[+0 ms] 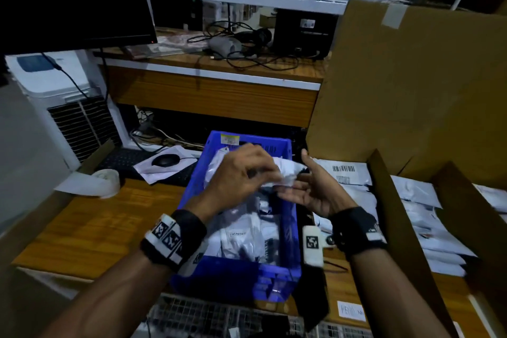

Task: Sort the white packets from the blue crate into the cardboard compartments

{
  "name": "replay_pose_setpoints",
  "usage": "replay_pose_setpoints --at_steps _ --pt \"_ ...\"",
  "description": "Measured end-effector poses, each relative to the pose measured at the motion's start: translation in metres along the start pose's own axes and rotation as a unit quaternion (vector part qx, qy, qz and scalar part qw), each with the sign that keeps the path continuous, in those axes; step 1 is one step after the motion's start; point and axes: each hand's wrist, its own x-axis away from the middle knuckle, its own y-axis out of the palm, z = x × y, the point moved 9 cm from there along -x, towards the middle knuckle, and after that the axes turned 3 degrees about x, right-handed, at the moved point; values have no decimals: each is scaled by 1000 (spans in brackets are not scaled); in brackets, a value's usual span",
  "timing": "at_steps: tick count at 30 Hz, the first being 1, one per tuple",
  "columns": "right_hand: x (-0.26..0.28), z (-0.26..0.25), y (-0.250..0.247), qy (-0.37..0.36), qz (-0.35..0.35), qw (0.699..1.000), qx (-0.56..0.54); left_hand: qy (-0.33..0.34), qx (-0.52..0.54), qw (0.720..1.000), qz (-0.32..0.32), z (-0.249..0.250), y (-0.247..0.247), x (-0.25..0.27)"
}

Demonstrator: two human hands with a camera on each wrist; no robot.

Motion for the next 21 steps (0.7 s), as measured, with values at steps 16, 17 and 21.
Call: replay_pose_setpoints --at_steps 16,17,21 --pt "10 -23 20 -201 -72 972 99 -361 208 909 19 -95 27 52" --pt "11 -22 21 -204 -75 971 99 -368 247 897 -3 -94 34 53" --pt "15 -21 23 -215 -85 967 103 -348 289 891 -27 -87 43 52"
